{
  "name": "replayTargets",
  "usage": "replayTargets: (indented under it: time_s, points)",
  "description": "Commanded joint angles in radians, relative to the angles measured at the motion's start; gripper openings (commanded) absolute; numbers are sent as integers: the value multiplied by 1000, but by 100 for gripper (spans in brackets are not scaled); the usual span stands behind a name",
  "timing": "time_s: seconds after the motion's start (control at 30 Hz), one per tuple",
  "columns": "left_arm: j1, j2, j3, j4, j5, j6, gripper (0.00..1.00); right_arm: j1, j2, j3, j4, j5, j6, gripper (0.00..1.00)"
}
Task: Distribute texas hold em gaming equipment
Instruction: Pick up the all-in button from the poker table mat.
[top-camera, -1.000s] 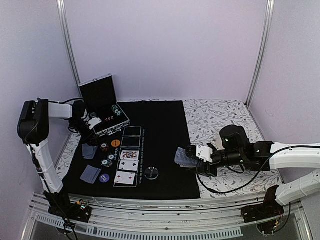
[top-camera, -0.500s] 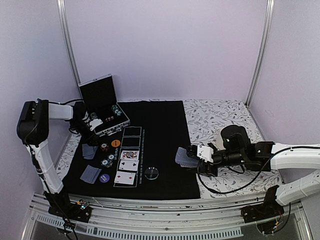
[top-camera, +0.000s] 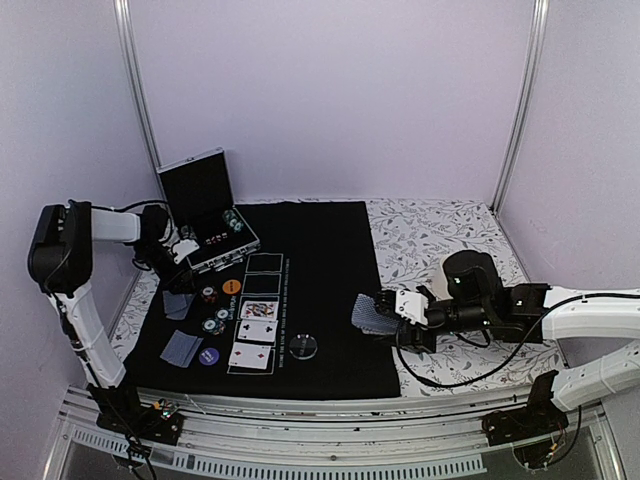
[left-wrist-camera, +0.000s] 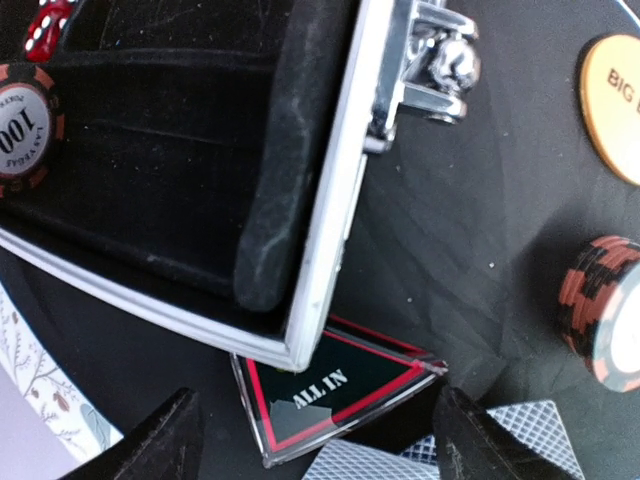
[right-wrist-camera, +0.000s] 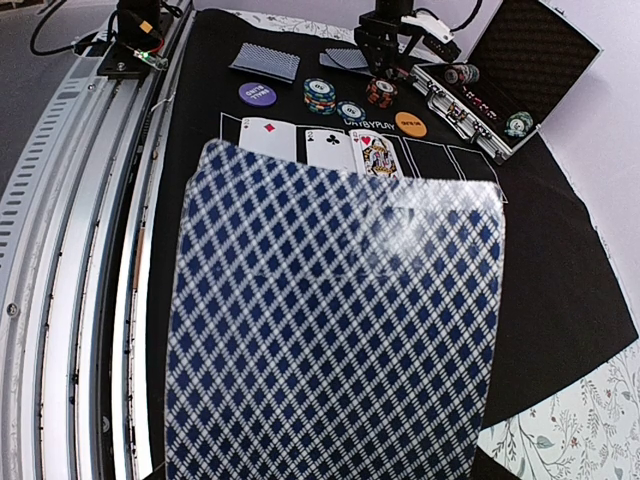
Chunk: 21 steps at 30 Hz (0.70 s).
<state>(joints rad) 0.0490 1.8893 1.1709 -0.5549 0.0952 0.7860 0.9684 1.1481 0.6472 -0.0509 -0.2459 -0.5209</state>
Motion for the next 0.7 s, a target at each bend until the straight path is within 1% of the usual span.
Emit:
replayTargets:
  time_s: [0.0, 0.1, 0.2, 0.37, 0.5, 0.67]
  points:
    - [10, 4, -3, -14, -9, -20, 82, -3, -25, -12, 37, -12, -7, 55]
    - [3, 29, 25, -15, -3, -43, 91, -2, -23, -13, 34, -13, -7, 55]
    - [-13, 51, 60, -30, 18, -53, 95, -2, -24, -13, 34, -10, -7, 55]
    - [-27, 67, 93, -39, 36, -70, 95, -2, -21, -15, 35, -13, -8, 55]
    - [-29, 67, 83, -44, 52, -68, 95, -3, -17, -14, 34, -13, -8, 56]
    - [-30, 65, 72, -64, 97, -64, 98, -2, -21, -13, 33, -14, -11, 56]
